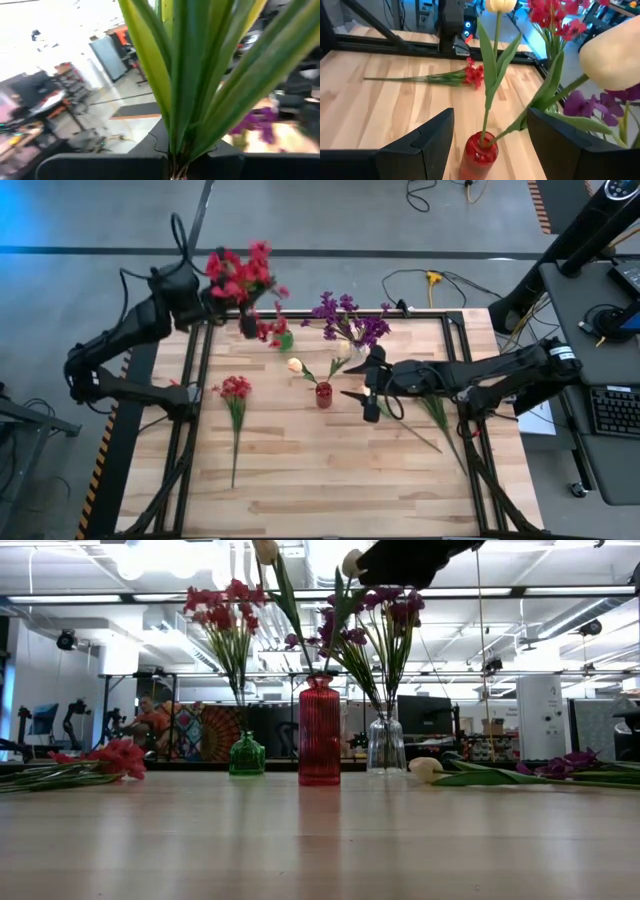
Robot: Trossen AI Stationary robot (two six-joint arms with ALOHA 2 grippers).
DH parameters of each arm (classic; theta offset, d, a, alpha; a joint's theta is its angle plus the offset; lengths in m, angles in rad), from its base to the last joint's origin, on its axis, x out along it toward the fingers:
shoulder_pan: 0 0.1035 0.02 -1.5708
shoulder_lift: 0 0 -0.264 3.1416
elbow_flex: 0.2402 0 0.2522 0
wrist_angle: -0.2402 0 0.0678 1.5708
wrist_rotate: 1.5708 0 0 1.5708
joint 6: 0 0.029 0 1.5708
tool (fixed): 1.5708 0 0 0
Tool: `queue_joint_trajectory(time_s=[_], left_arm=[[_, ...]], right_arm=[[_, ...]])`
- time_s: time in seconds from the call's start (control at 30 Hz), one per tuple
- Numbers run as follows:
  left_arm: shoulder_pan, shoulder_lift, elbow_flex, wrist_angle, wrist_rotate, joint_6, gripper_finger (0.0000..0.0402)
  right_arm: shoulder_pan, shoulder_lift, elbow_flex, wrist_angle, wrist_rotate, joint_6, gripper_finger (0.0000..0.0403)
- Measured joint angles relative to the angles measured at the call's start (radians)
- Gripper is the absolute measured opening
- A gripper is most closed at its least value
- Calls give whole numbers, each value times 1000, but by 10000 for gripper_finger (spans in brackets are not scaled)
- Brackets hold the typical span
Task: Sort flowers into vase by color
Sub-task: Put the red flowers into the green vase
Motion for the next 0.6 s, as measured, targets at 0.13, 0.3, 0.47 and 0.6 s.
queue_joint_trajectory(time_s=[0.13,0.3,0.47,0.6], left_arm=[[114,33,57,-41,21,4,2],[268,66,74,-83,177,-30,2],[393,122,45,-89,293,-73,2],[447,165,17,-79,349,-72,2]], right_arm=[[0,10,-1,-17,0,1,240],[0,9,-1,-35,0,25,241],[0,6,-1,-45,0,29,244],[0,5,-1,-62,0,41,242]])
